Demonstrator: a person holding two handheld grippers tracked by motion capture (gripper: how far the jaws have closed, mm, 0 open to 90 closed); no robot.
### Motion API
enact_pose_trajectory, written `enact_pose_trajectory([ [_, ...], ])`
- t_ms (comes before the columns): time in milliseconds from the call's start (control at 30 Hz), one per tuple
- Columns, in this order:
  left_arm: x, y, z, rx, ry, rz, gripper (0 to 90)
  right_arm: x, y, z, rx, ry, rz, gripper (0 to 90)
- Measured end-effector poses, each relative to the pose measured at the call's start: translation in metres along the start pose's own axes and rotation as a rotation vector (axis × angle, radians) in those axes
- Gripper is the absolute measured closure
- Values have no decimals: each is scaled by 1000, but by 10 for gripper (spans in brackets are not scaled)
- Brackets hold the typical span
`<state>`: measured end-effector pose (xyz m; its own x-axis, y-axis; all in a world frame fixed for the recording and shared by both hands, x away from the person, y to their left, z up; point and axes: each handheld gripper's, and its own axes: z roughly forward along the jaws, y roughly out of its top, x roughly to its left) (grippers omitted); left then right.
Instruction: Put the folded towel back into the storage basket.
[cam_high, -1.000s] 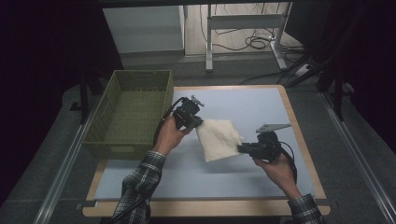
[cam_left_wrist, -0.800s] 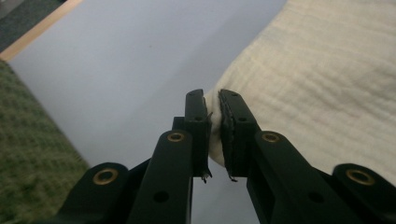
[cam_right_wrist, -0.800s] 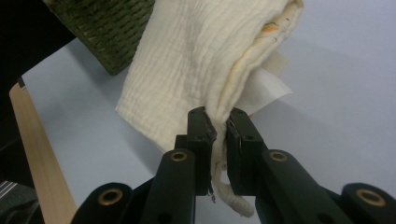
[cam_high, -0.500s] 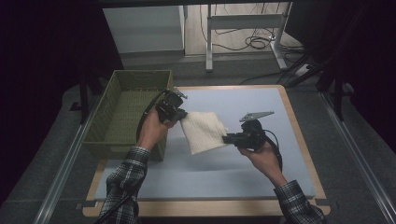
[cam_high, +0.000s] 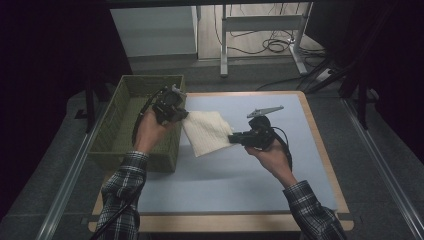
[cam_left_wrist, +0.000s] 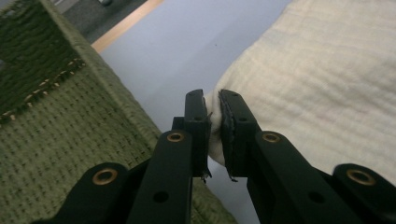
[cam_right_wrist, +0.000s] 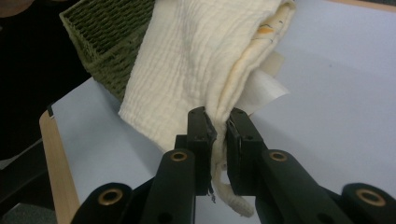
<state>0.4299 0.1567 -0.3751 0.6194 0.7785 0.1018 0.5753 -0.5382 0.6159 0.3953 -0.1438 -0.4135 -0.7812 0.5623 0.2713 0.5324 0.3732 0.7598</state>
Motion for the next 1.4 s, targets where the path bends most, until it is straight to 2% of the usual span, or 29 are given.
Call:
enact_pose_trajectory([
  [367, 26, -7, -24, -16, 55, -29, 821, 9, 28, 17, -15, 27, -12, 807],
  [667, 53, -20, -45, -34, 115, -77, 822, 25, 52, 43, -26, 62, -29, 807],
  [900, 73, -36, -61, -49, 159, -126, 823, 43, 67, 67, -30, 87, -45, 807],
  [1067, 86, -50, -66, -42, 202, -152, 824, 58, 74, 87, -28, 96, -58, 807],
  [1233, 96, -66, -68, -27, 242, -172, 824, 74, 78, 111, -18, 105, -77, 807],
  [1400, 103, -80, -64, -7, 257, -185, 824, 89, 77, 135, 1, 111, -79, 807],
])
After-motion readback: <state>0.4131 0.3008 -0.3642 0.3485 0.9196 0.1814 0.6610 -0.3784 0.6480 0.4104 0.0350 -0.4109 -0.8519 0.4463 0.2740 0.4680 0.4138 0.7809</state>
